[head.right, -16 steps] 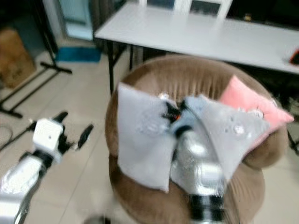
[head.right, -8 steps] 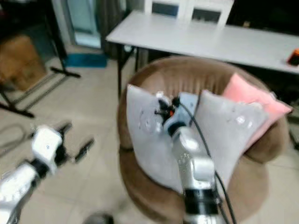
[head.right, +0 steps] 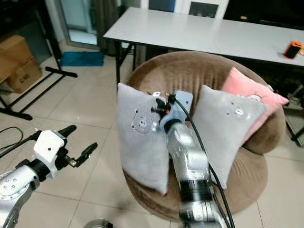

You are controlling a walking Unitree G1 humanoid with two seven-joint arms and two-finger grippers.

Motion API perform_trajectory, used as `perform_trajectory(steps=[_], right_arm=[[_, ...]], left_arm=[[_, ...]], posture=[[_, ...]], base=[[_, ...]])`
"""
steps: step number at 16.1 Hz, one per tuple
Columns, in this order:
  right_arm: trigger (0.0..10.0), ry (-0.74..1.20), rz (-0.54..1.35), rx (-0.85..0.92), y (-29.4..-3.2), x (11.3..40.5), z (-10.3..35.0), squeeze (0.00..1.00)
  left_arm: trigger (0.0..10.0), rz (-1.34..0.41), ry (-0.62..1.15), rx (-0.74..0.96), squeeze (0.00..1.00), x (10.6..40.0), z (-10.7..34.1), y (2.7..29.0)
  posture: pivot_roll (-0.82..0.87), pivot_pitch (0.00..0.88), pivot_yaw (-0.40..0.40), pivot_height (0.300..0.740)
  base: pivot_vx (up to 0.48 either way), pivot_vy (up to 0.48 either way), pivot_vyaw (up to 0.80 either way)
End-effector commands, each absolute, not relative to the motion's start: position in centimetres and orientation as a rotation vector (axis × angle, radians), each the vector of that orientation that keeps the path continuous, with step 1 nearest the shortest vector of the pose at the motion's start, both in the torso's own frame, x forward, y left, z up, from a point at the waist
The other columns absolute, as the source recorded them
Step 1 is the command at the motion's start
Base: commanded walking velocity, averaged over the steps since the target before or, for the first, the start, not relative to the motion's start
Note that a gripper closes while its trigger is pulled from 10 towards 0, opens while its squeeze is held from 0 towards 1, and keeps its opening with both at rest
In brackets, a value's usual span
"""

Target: Move the pillow to the sofa from floor

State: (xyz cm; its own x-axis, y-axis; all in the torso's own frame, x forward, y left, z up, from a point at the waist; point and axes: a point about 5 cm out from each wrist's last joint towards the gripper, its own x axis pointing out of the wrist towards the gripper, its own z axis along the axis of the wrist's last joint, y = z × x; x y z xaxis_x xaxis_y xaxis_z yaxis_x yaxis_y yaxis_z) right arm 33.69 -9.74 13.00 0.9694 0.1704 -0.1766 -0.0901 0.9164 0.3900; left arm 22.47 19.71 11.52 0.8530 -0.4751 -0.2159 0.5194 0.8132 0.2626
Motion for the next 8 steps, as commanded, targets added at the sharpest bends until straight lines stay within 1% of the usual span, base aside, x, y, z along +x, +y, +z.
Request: perform_trajectory(steps=[1,3,5,8], right_arm=[[10.0,0.129,0.09,0.402,-10.6,34.6,14.5,0.0],[10.0,0.13,0.069,0.443,-10.8,36.0,14.6,0.0],[10.0,0.142,0.099,0.539,-10.3,37.8,14.9,0.0],[10.0,0.214,0.081,0.557,-10.0,39.2,14.2,0.0]], left_arm=[[10.0,-0.559,0.147,0.326,0.0,22.5,11.6,19.6],[10.0,-0.586,0.158,0.334,0.0,22.4,11.6,19.5],[10.0,-0.627,0.179,0.344,0.0,22.1,11.5,19.3],[10.0,-0.673,0.215,0.351,0.0,21.1,11.4,19.1]], posture=[[0.08,0.0,-0.039,0.74],[0.08,0.0,-0.042,0.74],[0.08,0.0,-0.038,0.74],[0.1,0.0,-0.054,0.74]], base=[[0.0,0.0,0.0],[0.0,0.0,0.0],[0.0,0.0,0.0],[0.0,0.0,0.0]])
